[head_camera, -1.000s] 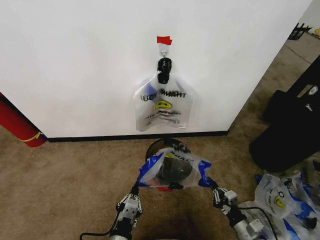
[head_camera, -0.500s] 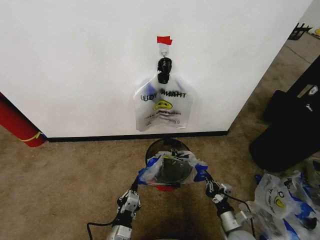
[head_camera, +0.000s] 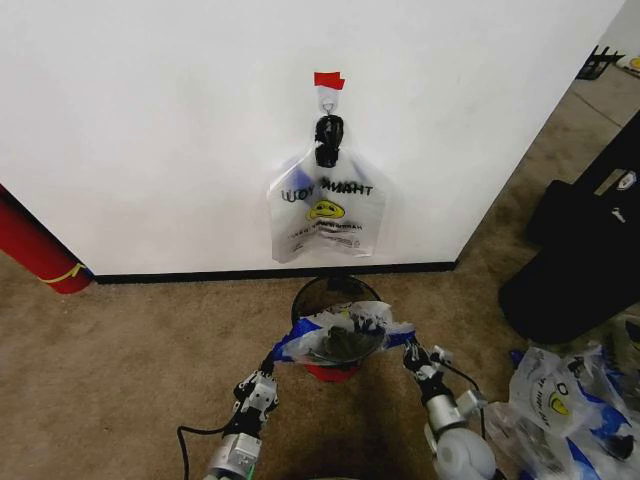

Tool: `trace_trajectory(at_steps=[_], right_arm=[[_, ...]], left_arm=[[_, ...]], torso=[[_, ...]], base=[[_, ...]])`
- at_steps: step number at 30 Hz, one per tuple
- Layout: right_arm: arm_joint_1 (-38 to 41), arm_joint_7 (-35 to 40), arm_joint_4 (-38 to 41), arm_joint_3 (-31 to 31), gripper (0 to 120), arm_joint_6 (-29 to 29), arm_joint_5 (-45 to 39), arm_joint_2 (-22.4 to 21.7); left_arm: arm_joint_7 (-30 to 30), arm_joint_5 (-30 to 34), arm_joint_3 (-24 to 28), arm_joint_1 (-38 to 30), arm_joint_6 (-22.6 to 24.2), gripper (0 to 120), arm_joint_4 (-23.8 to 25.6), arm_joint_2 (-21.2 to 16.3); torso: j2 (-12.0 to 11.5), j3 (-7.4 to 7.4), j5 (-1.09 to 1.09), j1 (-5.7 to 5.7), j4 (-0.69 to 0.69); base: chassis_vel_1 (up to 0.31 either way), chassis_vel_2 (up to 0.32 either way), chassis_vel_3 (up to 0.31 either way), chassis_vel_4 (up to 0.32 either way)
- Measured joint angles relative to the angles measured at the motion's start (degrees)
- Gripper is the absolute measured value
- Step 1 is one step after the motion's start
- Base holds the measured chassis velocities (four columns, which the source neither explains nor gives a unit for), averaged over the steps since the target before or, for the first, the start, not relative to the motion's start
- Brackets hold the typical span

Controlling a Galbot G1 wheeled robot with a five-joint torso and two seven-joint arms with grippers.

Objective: Pick up the garbage bag from the wall and place it over the trash bin.

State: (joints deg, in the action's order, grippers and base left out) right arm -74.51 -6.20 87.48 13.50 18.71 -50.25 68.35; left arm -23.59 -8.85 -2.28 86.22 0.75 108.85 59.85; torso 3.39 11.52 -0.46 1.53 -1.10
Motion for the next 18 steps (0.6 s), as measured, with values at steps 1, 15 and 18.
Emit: trace_trajectory(at_steps=[1,15,18], right_arm=[[-0.1,-0.1,0.0,0.0,0,0.0,0.3,-0.1],[-5.9,-5.9,6.4,4.1,12,3.0,12.2,-6.9],[-6.3,-10.7,5.5,5.8,22,6.6,14.9,-8.6]], left_arm=[[0.1,0.0,0.0,0.0,0.0,0,0.0,-0.3],[11.5,1.9,-5.1,8.2,0.0,27,8.4,-10.2],[13.9,1.3,-6.9,9.6,0.1,38,9.8,-11.9]], torso=[[0.0,0.00,0.00,0.00,0.00],[0.0,-0.01,0.01,0.00,0.01],[0.0,-0.01,0.00,0.00,0.01]], base=[[0.000,0.000,0.000,0.000],[0.000,0.000,0.000,0.000],[0.000,0.000,0.000,0.000]])
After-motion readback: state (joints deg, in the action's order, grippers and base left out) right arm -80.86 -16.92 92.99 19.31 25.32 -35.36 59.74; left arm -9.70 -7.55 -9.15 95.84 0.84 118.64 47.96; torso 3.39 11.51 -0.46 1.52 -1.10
